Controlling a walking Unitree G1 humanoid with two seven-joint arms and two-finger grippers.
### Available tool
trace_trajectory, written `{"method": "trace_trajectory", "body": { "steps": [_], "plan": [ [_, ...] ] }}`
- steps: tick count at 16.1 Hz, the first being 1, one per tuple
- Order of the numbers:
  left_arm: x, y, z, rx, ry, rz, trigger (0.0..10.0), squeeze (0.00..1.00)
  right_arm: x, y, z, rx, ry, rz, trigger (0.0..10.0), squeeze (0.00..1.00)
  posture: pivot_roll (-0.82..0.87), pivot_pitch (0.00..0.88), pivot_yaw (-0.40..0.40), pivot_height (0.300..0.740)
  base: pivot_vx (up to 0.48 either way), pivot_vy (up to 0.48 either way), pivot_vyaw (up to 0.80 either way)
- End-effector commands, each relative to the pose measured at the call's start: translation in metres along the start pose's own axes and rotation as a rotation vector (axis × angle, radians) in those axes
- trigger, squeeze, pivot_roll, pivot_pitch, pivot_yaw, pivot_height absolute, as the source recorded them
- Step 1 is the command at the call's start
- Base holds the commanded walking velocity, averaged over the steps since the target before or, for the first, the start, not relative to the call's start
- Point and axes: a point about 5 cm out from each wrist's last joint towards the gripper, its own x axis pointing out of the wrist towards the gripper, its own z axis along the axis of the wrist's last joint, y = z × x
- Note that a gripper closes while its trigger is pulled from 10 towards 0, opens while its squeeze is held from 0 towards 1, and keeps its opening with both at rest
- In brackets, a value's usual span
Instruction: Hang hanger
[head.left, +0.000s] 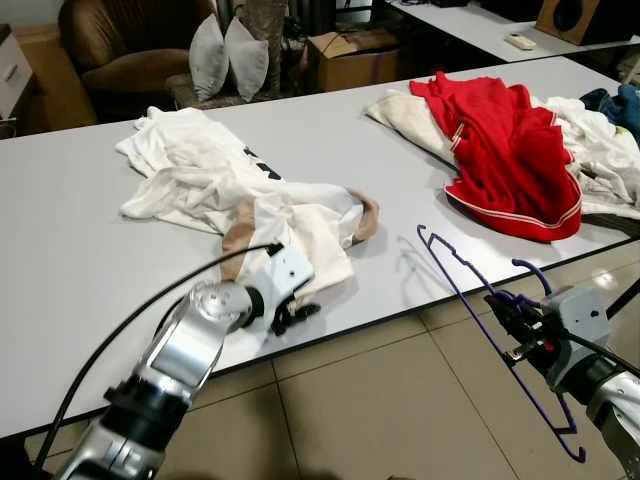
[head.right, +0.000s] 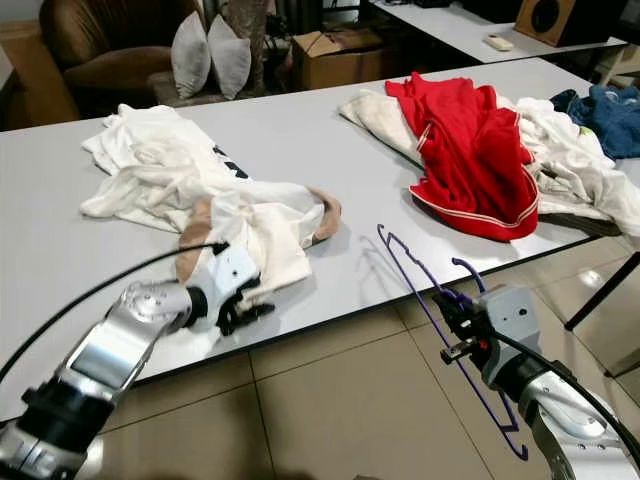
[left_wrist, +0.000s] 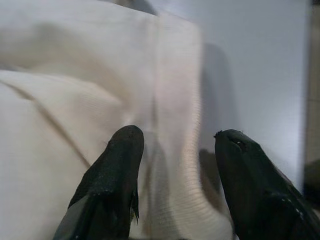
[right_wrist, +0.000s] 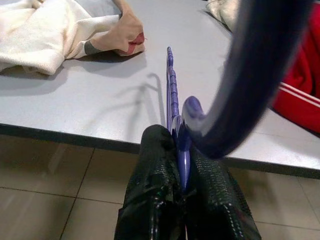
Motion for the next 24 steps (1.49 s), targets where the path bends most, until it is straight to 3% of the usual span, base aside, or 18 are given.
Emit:
{"method": "trace_trajectory", "body": {
  "steps": [1,4,6,7,8,10,11,12,22,23,24],
  "plan": [
    [0.001,0.006,0.003,0.024,0.000,0.046,10.0,0.00,0.002,-0.004,0.001,0.003,-0.003,-0.018,10.0,0.00,-0.27,0.000,0.032,0.740,0.000,0.000,0.00],
    [-0.002,0.015,0.018,0.017,-0.103,0.103,9.6,0.00,0.002,-0.005,0.001,0.004,-0.008,-0.025,10.0,0.00,-0.27,0.000,0.030,0.740,0.000,0.000,0.00],
    [-0.003,0.014,0.023,-0.001,-0.131,0.086,8.5,0.00,0.003,-0.004,0.001,0.004,-0.008,-0.023,10.0,0.00,-0.27,0.000,0.029,0.740,0.000,0.000,0.00],
    [0.000,0.011,0.020,0.007,-0.114,0.073,5.8,0.00,0.003,-0.004,0.001,0.003,-0.010,-0.021,10.0,0.00,-0.27,0.000,0.028,0.740,0.000,0.000,0.00],
    [0.001,0.010,0.018,0.010,-0.108,0.069,4.3,0.00,0.003,-0.004,0.002,0.003,-0.011,-0.020,10.0,0.00,-0.27,0.000,0.028,0.740,0.000,0.000,0.00],
    [0.002,0.007,0.015,0.024,-0.088,0.041,2.4,0.00,0.003,-0.004,0.002,0.002,-0.011,-0.019,10.0,0.00,-0.27,0.000,0.026,0.740,0.000,0.000,0.00],
    [0.002,0.006,0.013,0.026,-0.081,0.027,0.6,0.00,0.004,-0.004,0.002,0.001,-0.011,-0.019,10.0,0.00,-0.27,0.000,0.026,0.740,0.000,0.000,0.00],
    [0.002,0.006,0.013,0.026,-0.079,0.023,0.0,0.00,0.004,-0.004,0.002,0.000,-0.011,-0.019,10.0,0.00,-0.27,0.000,0.024,0.740,0.000,0.000,0.00],
    [0.001,0.012,0.004,0.038,-0.029,0.050,0.0,0.00,0.006,-0.004,0.004,0.000,-0.017,-0.013,10.0,0.00,-0.26,0.000,0.025,0.740,0.000,0.000,0.00],
    [0.001,0.013,0.007,0.026,-0.051,0.063,0.0,0.00,0.006,-0.004,0.006,0.011,-0.033,-0.013,10.0,0.00,-0.26,0.000,0.025,0.740,0.000,0.000,0.00],
    [-0.001,0.023,0.020,-0.045,-0.152,0.120,0.0,0.00,0.005,-0.004,0.016,0.077,-0.109,0.022,10.0,0.00,-0.26,0.000,0.027,0.740,0.000,0.000,0.00]
  ]
}}
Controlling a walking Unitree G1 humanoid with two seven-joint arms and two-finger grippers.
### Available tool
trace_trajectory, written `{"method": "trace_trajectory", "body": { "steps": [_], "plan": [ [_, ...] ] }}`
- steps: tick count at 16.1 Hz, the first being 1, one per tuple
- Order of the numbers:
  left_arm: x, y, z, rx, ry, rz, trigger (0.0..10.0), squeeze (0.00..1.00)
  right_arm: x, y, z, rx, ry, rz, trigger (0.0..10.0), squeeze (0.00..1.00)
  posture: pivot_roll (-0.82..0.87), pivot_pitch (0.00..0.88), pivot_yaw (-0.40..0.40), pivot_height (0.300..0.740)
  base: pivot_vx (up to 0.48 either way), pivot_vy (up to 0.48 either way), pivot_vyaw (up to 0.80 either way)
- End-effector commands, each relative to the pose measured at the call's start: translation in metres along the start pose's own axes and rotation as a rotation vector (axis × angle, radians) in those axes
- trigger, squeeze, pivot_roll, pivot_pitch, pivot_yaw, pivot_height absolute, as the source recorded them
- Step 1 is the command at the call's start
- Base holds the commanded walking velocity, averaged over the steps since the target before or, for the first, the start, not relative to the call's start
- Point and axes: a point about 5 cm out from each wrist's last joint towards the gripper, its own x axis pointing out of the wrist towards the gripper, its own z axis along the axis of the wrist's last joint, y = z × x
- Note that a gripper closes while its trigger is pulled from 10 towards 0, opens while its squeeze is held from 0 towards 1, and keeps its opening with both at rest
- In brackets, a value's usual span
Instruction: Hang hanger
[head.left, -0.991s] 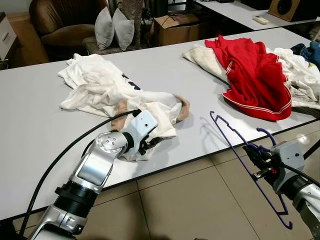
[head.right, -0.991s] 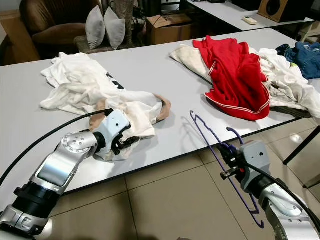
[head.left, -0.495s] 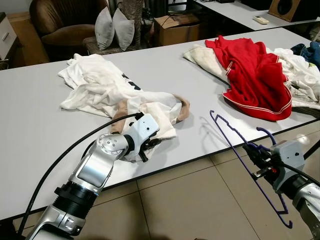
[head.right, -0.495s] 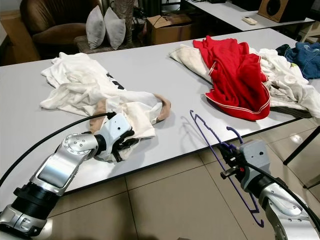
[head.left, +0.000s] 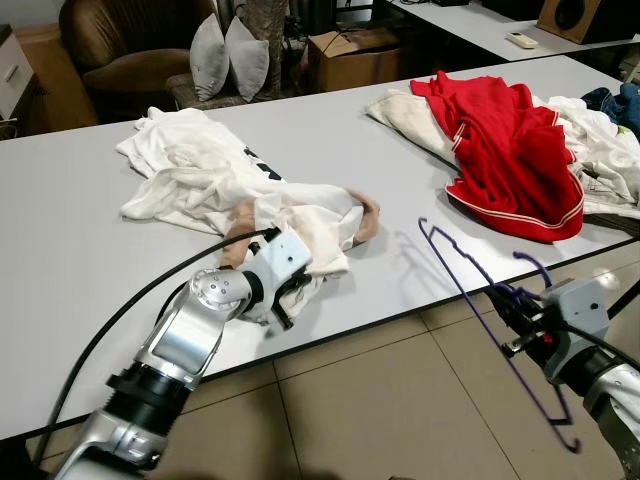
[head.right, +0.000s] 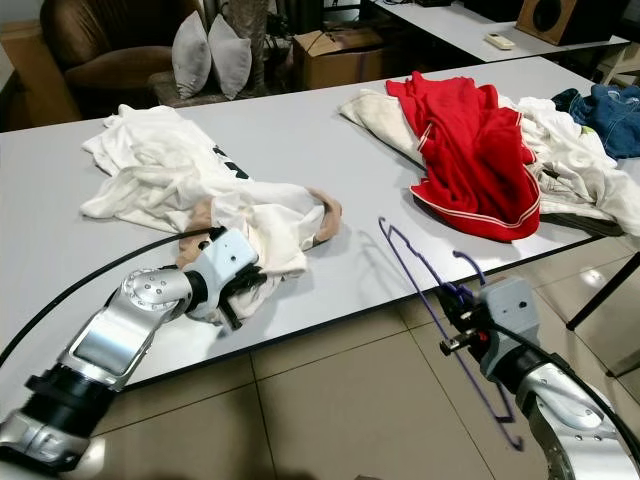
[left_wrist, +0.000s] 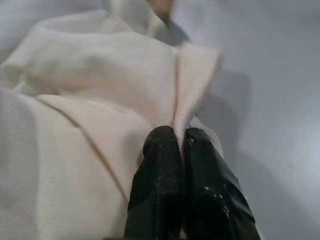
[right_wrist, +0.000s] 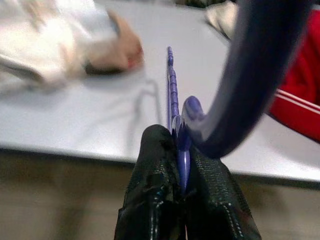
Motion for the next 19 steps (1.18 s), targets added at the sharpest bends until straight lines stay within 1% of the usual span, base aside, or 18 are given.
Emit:
{"method": "trace_trajectory", "body": {
  "steps": [1,2,3,4,5,7,8,9,11,12,13,14,16,17,18,19],
  "plan": [
    [-0.003,0.019,0.020,-0.014,-0.105,0.097,0.0,0.00,-0.003,0.004,0.017,0.063,-0.092,0.075,10.0,0.00,-0.26,0.000,0.029,0.740,0.000,0.000,0.00],
    [-0.003,0.025,0.025,-0.006,-0.131,0.133,0.0,0.00,-0.005,0.008,0.021,0.088,-0.113,0.118,10.0,0.00,-0.26,0.000,0.030,0.740,0.000,0.000,0.00],
    [-0.006,0.039,0.041,0.002,-0.211,0.192,0.0,0.00,-0.008,0.017,0.024,0.124,-0.130,0.208,10.0,0.00,-0.26,0.000,0.036,0.740,0.000,0.000,0.00],
    [-0.011,0.051,0.056,-0.019,-0.287,0.243,0.0,0.00,-0.011,0.024,0.025,0.152,-0.138,0.269,10.0,0.00,-0.26,0.000,0.041,0.740,0.000,0.000,0.00],
    [-0.015,0.059,0.067,-0.028,-0.337,0.282,0.0,0.00,-0.013,0.028,0.024,0.168,-0.135,0.296,10.0,0.00,-0.26,0.000,0.042,0.740,0.000,0.000,0.00],
    [-0.019,0.067,0.076,-0.027,-0.372,0.302,0.0,0.00,-0.016,0.034,0.024,0.205,-0.131,0.343,10.0,0.00,-0.26,0.000,0.049,0.740,0.000,0.000,0.00],
    [-0.020,0.066,0.079,0.006,-0.381,0.283,0.0,0.00,-0.017,0.037,0.024,0.217,-0.124,0.362,10.0,0.00,-0.26,0.000,0.050,0.740,0.000,0.000,0.00],
    [-0.020,0.061,0.081,0.066,-0.377,0.230,0.0,0.00,-0.016,0.041,0.023,0.239,-0.123,0.385,10.0,0.00,-0.26,0.000,0.050,0.740,0.000,0.000,0.00],
    [-0.018,0.053,0.077,0.100,-0.363,0.185,0.0,0.00,-0.013,0.047,0.024,0.265,-0.125,0.434,10.0,0.00,-0.25,0.000,0.045,0.740,0.000,0.000,0.00],
    [-0.015,0.050,0.074,0.096,-0.356,0.180,0.0,0.00,-0.012,0.050,0.024,0.277,-0.122,0.468,10.0,0.00,-0.24,0.000,0.039,0.740,0.000,0.000,0.00],
    [-0.013,0.051,0.068,0.115,-0.325,0.204,0.0,0.00,-0.011,0.051,0.022,0.283,-0.114,0.491,10.0,0.00,-0.25,0.000,0.037,0.740,0.000,0.000,0.00],
    [-0.013,0.051,0.067,0.120,-0.319,0.206,0.0,0.00,-0.010,0.051,0.021,0.283,-0.112,0.490,10.0,0.00,-0.25,0.000,0.037,0.740,0.000,0.000,0.00],
    [-0.015,0.050,0.068,0.121,-0.332,0.176,0.0,0.00,-0.003,0.044,0.010,0.278,-0.098,0.448,10.0,0.00,-0.25,0.000,0.037,0.740,0.000,0.000,0.00],
    [-0.017,0.048,0.069,0.130,-0.334,0.151,0.0,0.00,0.003,0.041,0.005,0.283,-0.094,0.417,10.0,0.00,-0.25,0.000,0.039,0.740,0.000,0.000,0.00],
    [-0.019,0.045,0.068,0.153,-0.330,0.119,0.0,0.00,0.009,0.039,0.004,0.288,-0.094,0.393,10.0,0.00,-0.25,0.000,0.040,0.740,0.000,0.000,0.00],
    [-0.022,0.041,0.065,0.186,-0.314,0.083,0.0,0.00,0.018,0.040,0.005,0.296,-0.103,0.384,10.0,0.00,-0.24,0.000,0.040,0.740,0.000,0.000,0.00]
  ]
}}
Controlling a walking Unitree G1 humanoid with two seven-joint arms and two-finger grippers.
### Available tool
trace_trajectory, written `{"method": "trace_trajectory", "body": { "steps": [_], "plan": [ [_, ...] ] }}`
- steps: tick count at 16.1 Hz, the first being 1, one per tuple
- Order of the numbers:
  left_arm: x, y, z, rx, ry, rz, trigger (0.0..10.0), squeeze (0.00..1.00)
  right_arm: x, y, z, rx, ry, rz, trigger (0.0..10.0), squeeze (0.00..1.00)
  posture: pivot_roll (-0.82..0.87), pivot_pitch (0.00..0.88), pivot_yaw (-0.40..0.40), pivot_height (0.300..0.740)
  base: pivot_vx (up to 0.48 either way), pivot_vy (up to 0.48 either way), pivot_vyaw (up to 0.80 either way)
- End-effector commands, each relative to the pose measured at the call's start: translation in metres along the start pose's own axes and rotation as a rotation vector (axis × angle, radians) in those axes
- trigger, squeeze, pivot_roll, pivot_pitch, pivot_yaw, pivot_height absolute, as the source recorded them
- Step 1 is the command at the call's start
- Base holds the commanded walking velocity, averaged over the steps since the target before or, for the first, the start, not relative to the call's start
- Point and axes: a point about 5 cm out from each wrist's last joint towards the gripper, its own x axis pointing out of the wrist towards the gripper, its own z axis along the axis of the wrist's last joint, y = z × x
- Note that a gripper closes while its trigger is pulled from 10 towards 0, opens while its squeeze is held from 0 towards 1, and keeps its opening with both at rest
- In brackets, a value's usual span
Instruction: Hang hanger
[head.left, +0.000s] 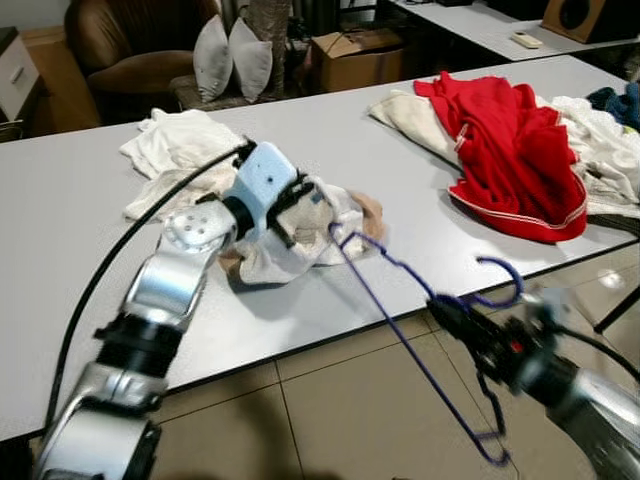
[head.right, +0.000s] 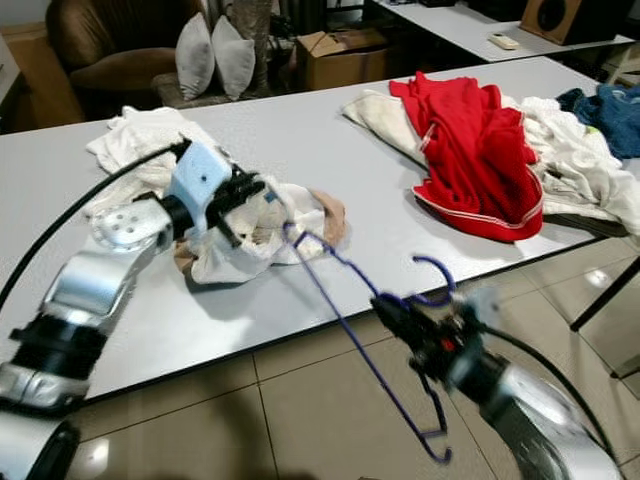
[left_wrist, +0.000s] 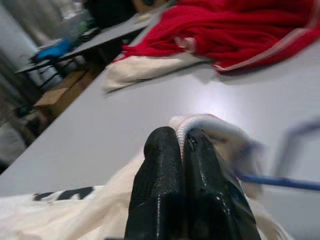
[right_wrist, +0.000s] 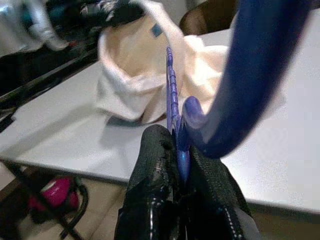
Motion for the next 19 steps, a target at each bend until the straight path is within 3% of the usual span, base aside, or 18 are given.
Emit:
{"method": "trace_trajectory", "body": {
  "steps": [1,4,7,8,9,11,13,14,16,19],
  "plan": [
    [-0.004,-0.002,0.001,0.033,0.014,-0.031,0.0,0.00,0.008,0.000,0.003,-0.014,-0.015,0.000,10.0,0.00,-0.24,0.000,0.034,0.740,0.000,0.000,0.00],
    [-0.011,-0.004,-0.003,0.071,0.047,-0.070,0.0,0.00,0.027,0.004,0.014,0.023,-0.074,0.005,10.0,0.00,-0.23,0.000,0.025,0.740,0.000,0.000,0.00],
    [-0.008,-0.009,0.000,0.071,0.033,-0.093,0.0,0.00,0.047,0.015,0.018,0.096,-0.073,0.067,10.0,0.00,-0.23,0.000,0.027,0.740,0.000,0.000,0.00],
    [-0.005,-0.010,0.001,0.089,0.035,-0.097,0.0,0.00,0.058,0.015,0.030,0.197,-0.179,0.032,10.0,0.00,-0.23,0.000,0.027,0.740,0.000,0.000,0.00],
    [-0.005,-0.010,0.001,0.097,0.037,-0.097,0.0,0.00,0.060,0.014,0.032,0.221,-0.201,0.015,10.0,0.00,-0.23,0.000,0.027,0.740,0.000,0.000,0.00],
    [-0.004,-0.012,-0.004,0.125,0.060,-0.102,0.0,0.00,0.069,0.001,0.031,0.435,-0.292,-0.126,10.0,0.00,-0.23,0.000,0.027,0.740,0.000,0.000,0.00],
    [-0.003,-0.014,-0.008,0.142,0.078,-0.104,0.0,0.00,0.073,-0.006,0.024,0.556,-0.300,-0.207,10.0,0.00,-0.22,0.000,0.026,0.740,0.000,0.000,0.00],
    [-0.003,-0.014,-0.013,0.149,0.095,-0.103,0.0,0.00,0.077,-0.011,0.014,0.674,-0.293,-0.283,10.0,0.00,-0.22,0.000,0.026,0.740,0.000,0.000,0.00],
    [-0.003,-0.013,-0.013,0.145,0.094,-0.097,0.0,0.00,0.081,-0.015,0.008,0.725,-0.277,-0.333,10.0,0.00,-0.22,0.000,0.024,0.740,0.000,0.000,0.00],
    [-0.003,-0.023,-0.012,0.120,0.063,-0.185,0.0,0.00,0.090,-0.029,0.027,0.873,-0.461,-0.355,10.0,0.00,-0.22,0.000,0.026,0.740,0.000,0.000,0.00]
  ]
}}
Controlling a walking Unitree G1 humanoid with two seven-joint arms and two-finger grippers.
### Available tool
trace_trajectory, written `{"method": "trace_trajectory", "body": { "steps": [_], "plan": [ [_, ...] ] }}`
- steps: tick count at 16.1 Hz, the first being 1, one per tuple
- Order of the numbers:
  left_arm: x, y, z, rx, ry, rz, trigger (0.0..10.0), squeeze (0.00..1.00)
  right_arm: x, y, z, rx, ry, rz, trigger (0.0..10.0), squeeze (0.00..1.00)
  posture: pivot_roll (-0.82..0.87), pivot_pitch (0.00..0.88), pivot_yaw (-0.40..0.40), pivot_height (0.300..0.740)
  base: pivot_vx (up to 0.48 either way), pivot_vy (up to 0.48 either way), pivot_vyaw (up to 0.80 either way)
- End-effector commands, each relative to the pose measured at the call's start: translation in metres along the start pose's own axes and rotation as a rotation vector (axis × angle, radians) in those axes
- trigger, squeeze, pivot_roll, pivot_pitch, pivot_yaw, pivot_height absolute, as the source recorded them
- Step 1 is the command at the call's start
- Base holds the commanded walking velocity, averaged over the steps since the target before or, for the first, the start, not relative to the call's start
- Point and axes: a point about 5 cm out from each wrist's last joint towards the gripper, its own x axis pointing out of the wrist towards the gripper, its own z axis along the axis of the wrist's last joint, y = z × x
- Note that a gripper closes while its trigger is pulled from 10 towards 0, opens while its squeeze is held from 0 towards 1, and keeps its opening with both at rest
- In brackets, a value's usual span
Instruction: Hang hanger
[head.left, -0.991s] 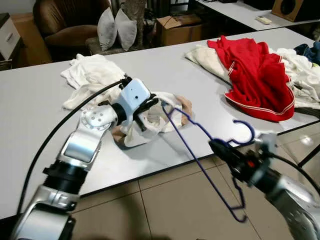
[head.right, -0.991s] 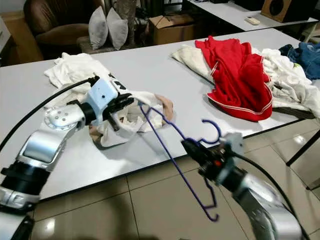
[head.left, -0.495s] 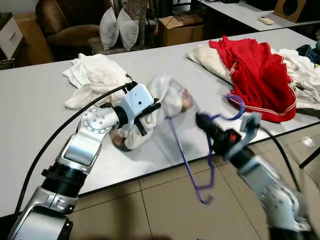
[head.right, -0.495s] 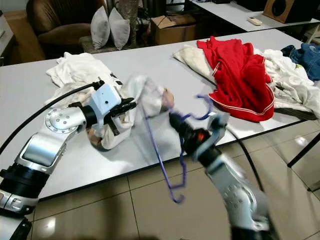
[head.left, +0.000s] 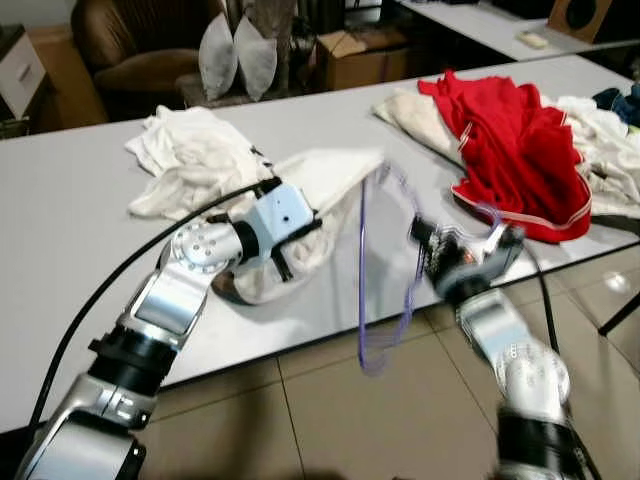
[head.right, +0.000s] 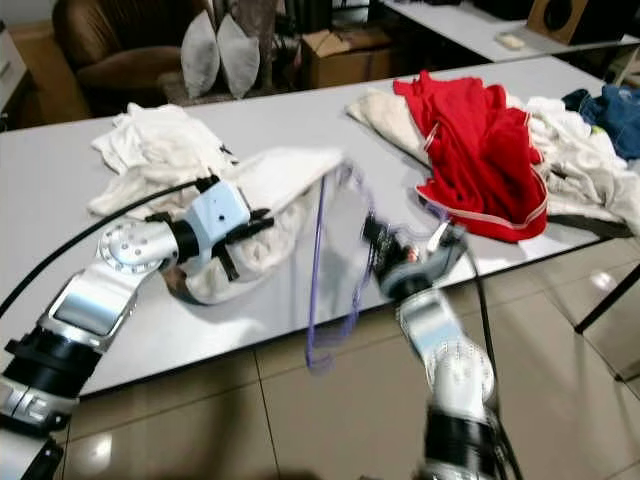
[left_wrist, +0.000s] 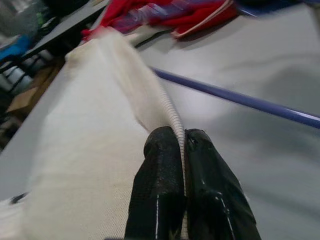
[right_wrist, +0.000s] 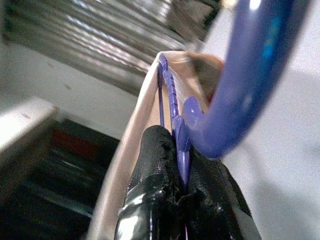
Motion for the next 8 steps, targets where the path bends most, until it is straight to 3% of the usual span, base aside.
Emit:
{"method": "trace_trajectory", "body": {
  "steps": [1,4,7,8],
  "plan": [
    [0.000,-0.007,0.002,-0.029,-0.030,-0.053,0.0,0.00,0.004,-0.001,0.012,0.078,-0.092,0.002,10.0,0.00,-0.21,0.000,0.027,0.740,0.000,0.000,0.00],
    [0.000,-0.014,0.010,-0.095,-0.085,-0.129,0.0,0.00,0.026,0.004,0.014,0.149,-0.130,0.049,10.0,0.00,-0.20,0.000,0.020,0.740,0.000,0.000,0.00],
    [-0.001,-0.011,0.019,-0.146,-0.139,-0.163,0.0,0.00,0.041,0.008,0.012,0.206,-0.163,0.063,10.0,0.00,-0.19,0.000,0.019,0.740,0.000,0.000,0.00],
    [0.000,-0.011,0.020,-0.132,-0.126,-0.195,0.0,0.00,0.050,0.013,0.011,0.307,-0.207,0.087,10.0,0.00,-0.19,0.000,0.021,0.740,0.000,0.000,0.00]
  ]
}}
